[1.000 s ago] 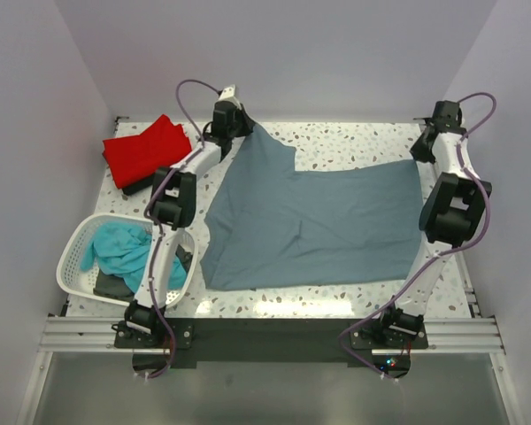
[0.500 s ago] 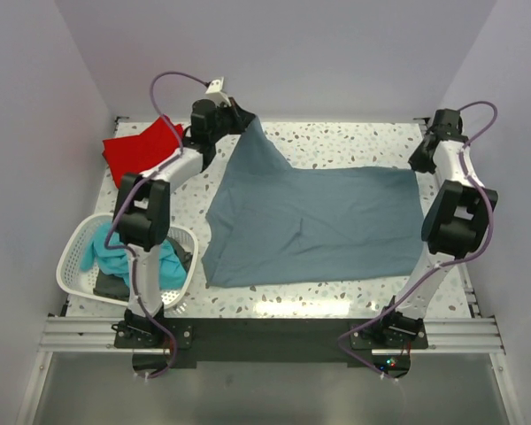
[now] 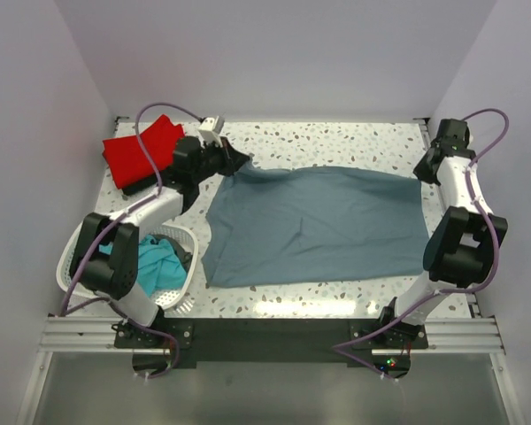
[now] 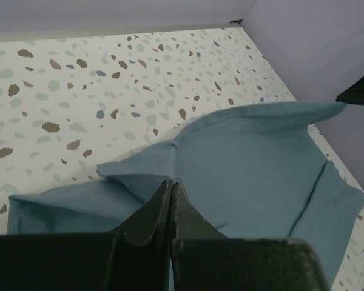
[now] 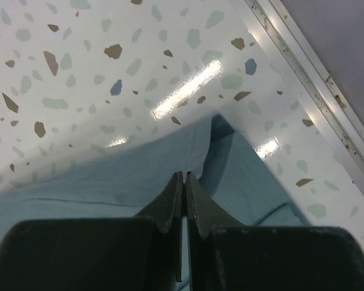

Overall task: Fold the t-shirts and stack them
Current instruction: Fold the tshirt

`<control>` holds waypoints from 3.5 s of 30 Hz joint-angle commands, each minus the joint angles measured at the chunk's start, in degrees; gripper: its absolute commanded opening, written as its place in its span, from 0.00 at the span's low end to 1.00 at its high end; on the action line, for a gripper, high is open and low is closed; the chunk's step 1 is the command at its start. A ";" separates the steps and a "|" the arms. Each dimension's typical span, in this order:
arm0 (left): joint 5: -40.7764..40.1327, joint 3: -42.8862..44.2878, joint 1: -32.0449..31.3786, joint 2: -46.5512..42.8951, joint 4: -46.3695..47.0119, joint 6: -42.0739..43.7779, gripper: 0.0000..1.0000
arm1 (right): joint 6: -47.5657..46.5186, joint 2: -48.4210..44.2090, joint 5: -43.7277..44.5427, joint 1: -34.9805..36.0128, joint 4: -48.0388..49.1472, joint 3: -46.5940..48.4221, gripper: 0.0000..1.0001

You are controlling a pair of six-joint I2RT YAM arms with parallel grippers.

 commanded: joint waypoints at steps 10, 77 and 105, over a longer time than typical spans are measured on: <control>-2.17 -17.79 -2.45 -22.87 -5.41 2.99 0.00 | 0.10 -5.26 7.44 -1.24 -0.21 -6.40 0.00; -16.15 -4.26 -5.54 -6.28 -29.77 -4.74 0.66 | 6.95 -14.85 6.83 20.12 13.50 -21.00 0.58; -15.18 1.98 -2.46 12.71 -23.70 -2.63 0.66 | 11.97 6.51 7.71 14.60 9.81 -17.04 0.56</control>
